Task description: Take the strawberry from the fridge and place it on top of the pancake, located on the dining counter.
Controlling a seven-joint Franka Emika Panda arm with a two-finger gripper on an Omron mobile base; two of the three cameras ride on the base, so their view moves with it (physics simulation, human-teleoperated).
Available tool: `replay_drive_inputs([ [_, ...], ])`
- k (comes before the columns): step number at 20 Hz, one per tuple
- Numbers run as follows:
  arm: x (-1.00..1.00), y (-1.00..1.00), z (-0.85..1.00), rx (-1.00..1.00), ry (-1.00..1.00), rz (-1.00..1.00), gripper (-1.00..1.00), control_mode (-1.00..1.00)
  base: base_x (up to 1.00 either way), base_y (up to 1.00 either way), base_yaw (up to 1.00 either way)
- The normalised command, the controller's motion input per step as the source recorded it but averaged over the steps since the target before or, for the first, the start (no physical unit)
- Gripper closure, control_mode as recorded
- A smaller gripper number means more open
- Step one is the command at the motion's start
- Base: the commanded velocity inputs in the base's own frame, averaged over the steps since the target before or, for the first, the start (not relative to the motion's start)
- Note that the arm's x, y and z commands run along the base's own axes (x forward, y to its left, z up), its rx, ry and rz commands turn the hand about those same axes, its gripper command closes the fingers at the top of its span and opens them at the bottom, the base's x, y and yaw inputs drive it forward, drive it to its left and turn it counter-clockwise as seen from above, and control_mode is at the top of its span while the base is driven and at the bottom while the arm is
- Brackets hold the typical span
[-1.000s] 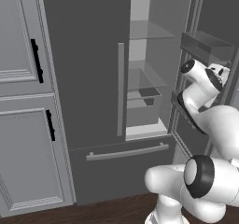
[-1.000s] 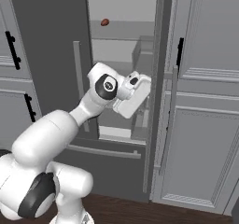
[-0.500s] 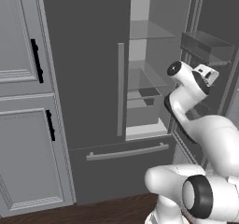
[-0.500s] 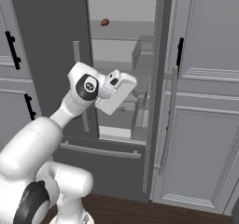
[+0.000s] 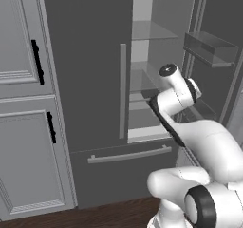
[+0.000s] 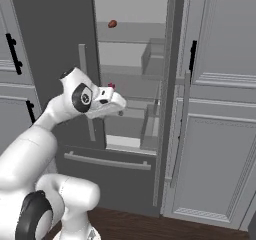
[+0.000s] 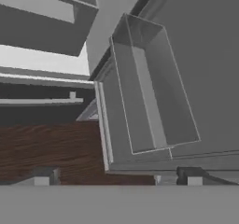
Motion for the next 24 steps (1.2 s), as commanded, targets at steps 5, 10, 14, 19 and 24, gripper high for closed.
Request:
replay_drive_inputs([
  [5,0.31,0.81,-0.53,0.84,-0.13,-0.17,-1.0,-1.0,0.0,0.0,0.0],
  [10,0.2,1.0,0.39,0.32,-0.32,-0.03,-1.0,-1.0,0.0,0.0,0.0],
  [14,0.0,0.79,0.99,-0.11,-0.13,0.16,-1.0,-1.0,0.0,0.0,0.0],
  [19,0.38,0.81,0.82,-0.29,-0.05,0.05,-1.0,-1.0,0.0,0.0,0.0],
  [24,0.51,0.11,0.15,-0.12,-0.05,0.0,-1.0,-1.0,0.0,0.0,0.0],
])
